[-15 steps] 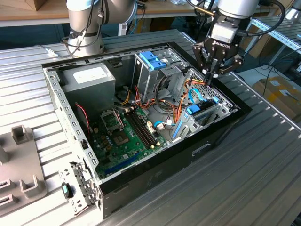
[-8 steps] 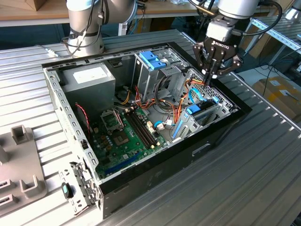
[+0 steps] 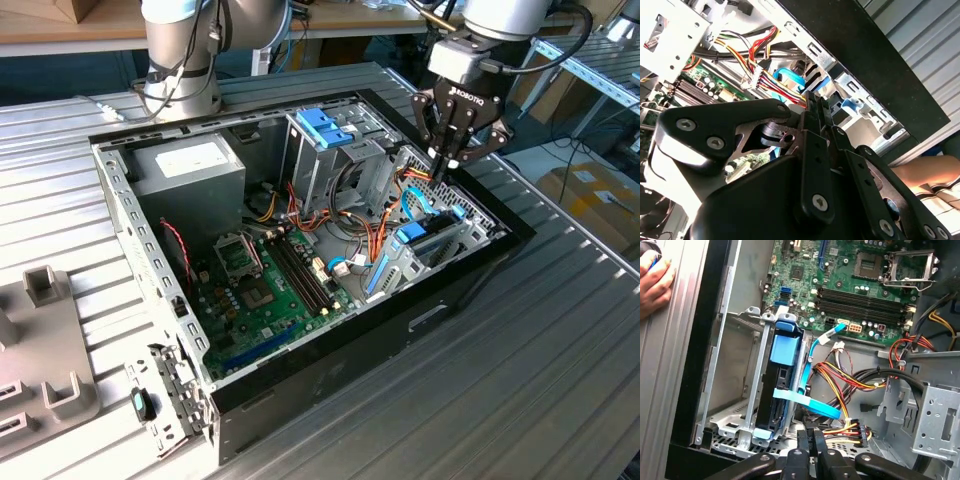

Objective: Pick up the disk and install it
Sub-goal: 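Insert the second disk wire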

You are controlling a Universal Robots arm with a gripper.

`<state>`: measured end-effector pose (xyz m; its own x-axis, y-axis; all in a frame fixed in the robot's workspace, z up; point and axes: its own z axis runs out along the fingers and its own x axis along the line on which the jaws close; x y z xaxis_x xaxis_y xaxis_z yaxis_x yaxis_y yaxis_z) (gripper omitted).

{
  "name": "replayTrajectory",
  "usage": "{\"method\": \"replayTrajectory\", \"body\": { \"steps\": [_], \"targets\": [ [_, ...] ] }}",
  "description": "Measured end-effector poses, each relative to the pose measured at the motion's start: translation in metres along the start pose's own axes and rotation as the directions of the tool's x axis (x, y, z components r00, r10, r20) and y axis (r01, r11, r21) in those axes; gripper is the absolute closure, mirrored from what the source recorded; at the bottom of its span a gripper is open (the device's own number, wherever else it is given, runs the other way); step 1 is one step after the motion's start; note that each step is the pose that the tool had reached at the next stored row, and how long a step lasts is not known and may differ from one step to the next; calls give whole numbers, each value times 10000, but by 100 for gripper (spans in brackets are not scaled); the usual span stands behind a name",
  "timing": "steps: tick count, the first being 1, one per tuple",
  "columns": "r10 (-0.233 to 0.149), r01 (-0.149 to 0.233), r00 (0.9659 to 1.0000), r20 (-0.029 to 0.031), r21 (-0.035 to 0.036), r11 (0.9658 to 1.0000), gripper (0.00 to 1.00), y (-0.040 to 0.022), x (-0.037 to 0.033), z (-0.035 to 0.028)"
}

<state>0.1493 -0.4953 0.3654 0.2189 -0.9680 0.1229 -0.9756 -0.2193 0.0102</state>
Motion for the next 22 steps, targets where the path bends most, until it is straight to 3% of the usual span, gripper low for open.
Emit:
{"method": "replayTrajectory", "body": {
  "steps": [3, 7, 9, 11, 13, 15, 17, 19, 22],
  "targets": [
    [33, -33, 10000, 0, -5, 10000, 84, 0, 0, 0],
    [628, -628, 9980, 5, -78, 9980, 84, 0, 0, 2],
    [1199, -1199, 9928, 5, -150, 9927, 84, 0, -1, 5],
    [1463, -1463, 9892, 9, -182, 9891, 84, 1, 1, 7],
    [1538, -1536, 9880, 105, -184, 9880, 84, 3, 11, 9],
    [1612, -1607, 9865, 281, -182, 9868, 84, 6, 30, 13],
    [1662, -1656, 9854, 379, -183, 9860, 84, 9, 42, 14],
    [1731, -1725, 9840, 415, -189, 9848, 84, 13, 56, 17],
    [1796, -1789, 9829, 416, -198, 9837, 84, 14, 58, 17]
  ]
}}
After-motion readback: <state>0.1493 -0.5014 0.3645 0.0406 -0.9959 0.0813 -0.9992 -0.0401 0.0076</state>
